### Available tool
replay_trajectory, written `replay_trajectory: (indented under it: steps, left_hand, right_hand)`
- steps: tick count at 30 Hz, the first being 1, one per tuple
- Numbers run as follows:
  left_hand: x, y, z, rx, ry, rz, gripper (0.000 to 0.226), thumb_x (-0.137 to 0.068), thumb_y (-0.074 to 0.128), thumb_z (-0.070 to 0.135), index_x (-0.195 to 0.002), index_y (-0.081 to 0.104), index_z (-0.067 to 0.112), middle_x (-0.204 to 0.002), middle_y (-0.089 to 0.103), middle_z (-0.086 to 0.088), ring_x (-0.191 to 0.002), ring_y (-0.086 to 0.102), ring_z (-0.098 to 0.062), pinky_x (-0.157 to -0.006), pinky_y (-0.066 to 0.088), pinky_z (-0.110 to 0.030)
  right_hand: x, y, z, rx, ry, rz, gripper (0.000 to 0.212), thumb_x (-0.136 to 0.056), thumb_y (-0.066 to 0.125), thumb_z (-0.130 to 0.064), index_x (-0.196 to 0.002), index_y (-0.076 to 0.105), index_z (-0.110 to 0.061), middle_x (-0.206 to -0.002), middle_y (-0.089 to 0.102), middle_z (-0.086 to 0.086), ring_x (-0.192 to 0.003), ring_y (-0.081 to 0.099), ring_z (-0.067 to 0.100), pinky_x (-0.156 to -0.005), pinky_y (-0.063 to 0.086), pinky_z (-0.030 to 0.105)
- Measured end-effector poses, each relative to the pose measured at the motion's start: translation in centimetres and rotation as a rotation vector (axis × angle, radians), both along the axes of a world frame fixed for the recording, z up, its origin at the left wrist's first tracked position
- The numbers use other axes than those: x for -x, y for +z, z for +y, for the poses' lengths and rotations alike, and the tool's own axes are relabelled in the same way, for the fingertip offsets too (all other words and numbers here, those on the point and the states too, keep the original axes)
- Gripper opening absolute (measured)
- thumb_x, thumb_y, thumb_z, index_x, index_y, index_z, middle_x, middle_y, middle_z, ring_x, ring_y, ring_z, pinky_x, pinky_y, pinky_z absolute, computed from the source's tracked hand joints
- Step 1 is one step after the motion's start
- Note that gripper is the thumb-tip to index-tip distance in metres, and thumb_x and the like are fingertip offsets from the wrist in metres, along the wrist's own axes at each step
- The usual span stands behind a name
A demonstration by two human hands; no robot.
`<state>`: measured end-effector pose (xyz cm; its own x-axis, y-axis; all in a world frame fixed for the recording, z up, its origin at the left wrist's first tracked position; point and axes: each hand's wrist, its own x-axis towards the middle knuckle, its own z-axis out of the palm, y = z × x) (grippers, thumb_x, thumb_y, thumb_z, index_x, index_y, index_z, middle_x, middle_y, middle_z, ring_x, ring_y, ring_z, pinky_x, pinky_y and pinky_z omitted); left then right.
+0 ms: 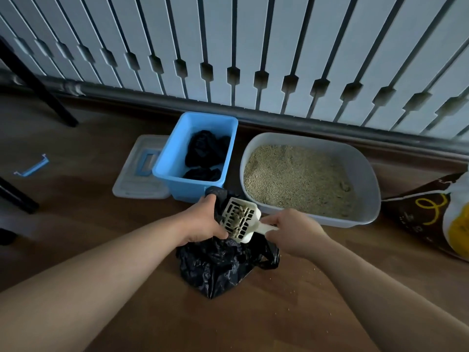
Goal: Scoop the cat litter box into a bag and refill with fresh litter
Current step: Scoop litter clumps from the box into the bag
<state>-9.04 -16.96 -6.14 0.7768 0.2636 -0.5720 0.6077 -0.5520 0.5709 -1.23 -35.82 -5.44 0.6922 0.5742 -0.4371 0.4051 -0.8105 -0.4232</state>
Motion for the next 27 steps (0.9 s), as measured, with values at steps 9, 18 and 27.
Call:
replay_trajectory:
  steps: [9, 18, 27]
  left_hand:
    - [0.5, -0.2, 0.9, -0.034, -0.029, -0.027, 0.076, -0.078, 0.077, 0.018, -0.136, 0.028, 0.013, -0.136, 0.032, -0.002, -0.111, 0.047, -0.021, -0.089, 0.046, -0.031]
    - [-0.7, 0.0, 0.4, -0.002, -0.062, -0.062, 0.081, -0.081, 0.072, 0.015, -0.145, 0.022, 0.016, -0.14, 0.033, 0.0, -0.109, 0.044, -0.016, -0.084, 0.041, -0.026]
    - [-5.2, -0.6, -1.7, -0.02, -0.133, -0.072, 0.084, -0.09, 0.061, 0.014, -0.153, 0.006, 0.017, -0.157, 0.014, -0.002, -0.101, 0.043, -0.013, -0.08, 0.043, -0.028]
  right_hand:
    - [2.1, 0.4, 2.8, 0.274, 0.315, -0.399, 0.049, -0.091, 0.05, -0.009, -0.13, 0.054, -0.038, -0.105, 0.066, -0.005, -0.094, 0.064, 0.018, -0.064, 0.039, 0.026]
    - [-0.6, 0.5, -0.1, 0.088, -0.006, -0.232, 0.044, -0.088, 0.055, -0.02, -0.124, 0.061, -0.043, -0.107, 0.067, -0.018, -0.085, 0.064, 0.008, -0.059, 0.042, 0.023]
    - [-5.2, 1.9, -4.2, -0.29, -0.56, 0.16, 0.021, -0.081, 0.067, -0.004, -0.081, 0.075, -0.024, -0.063, 0.071, 0.007, -0.044, 0.049, 0.012, -0.055, 0.047, 0.027]
